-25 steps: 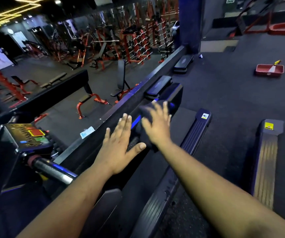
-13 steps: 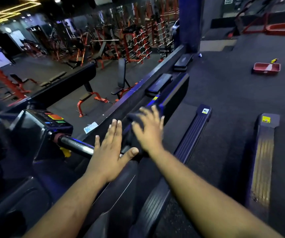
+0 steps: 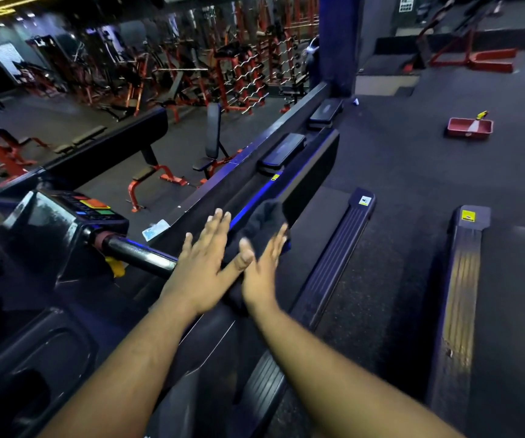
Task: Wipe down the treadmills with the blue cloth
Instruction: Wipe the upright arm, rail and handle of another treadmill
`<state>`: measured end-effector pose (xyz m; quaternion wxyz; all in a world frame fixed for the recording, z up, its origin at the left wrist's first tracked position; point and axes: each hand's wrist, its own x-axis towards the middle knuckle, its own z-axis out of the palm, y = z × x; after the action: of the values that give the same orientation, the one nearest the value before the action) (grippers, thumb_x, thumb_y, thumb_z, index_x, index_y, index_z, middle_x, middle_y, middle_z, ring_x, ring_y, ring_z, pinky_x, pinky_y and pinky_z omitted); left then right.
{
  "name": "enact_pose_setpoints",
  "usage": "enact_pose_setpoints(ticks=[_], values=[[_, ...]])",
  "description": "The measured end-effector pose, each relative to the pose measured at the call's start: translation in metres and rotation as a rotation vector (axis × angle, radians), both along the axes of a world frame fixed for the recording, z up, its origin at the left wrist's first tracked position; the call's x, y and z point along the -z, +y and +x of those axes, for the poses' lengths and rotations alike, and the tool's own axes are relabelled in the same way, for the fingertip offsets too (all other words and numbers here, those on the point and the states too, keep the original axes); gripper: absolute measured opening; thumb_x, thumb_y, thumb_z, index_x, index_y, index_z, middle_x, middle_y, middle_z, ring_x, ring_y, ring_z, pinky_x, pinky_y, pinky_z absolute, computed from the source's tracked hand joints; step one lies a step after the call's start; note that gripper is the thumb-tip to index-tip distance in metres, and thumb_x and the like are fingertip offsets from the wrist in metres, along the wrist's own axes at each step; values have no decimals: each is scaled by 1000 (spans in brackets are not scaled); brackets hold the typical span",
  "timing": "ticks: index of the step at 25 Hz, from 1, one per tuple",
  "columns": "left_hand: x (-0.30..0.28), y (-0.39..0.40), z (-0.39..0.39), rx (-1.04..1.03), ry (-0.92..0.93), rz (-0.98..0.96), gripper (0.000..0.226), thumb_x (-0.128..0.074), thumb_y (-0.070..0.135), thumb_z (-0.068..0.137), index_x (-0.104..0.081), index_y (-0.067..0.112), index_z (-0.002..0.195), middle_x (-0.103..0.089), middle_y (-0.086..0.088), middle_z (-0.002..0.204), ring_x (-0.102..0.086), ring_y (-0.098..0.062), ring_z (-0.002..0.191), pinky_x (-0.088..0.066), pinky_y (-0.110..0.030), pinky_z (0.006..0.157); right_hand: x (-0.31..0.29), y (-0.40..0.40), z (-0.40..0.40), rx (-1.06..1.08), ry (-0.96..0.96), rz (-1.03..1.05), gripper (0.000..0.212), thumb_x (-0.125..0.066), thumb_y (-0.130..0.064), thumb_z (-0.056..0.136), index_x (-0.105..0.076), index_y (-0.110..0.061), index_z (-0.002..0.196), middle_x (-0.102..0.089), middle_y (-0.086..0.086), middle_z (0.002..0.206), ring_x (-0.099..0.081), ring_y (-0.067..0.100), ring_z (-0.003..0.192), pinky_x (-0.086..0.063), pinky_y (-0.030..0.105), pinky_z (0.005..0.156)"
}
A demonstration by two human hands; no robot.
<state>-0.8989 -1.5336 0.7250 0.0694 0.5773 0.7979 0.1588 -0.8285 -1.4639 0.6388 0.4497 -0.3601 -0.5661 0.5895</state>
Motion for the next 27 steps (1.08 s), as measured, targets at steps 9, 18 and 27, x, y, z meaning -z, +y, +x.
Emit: enact_pose_setpoints(ticks=[9, 18, 27], values=[[1, 3, 1, -9, 91, -134, 107, -5, 90, 73, 9, 26, 158, 14, 12, 164, 12, -1, 149, 2, -45, 124, 7, 88, -13, 118, 221, -589, 80, -51, -50, 98, -4, -27, 159, -13, -1, 165, -20, 24, 151, -20, 43, 122], [5, 6, -2, -17, 130, -145, 110, -2, 92, 72, 12, 25, 157, 16, 11, 164, 13, -1, 149, -2, -45, 125, 15, 129, -11, 158, 202, -567, 102, -60, -75, 69, -25, -32, 155, -43, 1, 152, -45, 27, 136, -33, 51, 116], [5, 6, -5, -23, 6, -66, 115, -7, 94, 70, 23, 20, 154, 20, 10, 163, 12, -3, 150, -1, -44, 125, -11, 48, 7, -64, -327, 526, 55, -44, -49, 94, -39, -40, 148, -4, -13, 167, 17, 21, 153, 5, 41, 122]])
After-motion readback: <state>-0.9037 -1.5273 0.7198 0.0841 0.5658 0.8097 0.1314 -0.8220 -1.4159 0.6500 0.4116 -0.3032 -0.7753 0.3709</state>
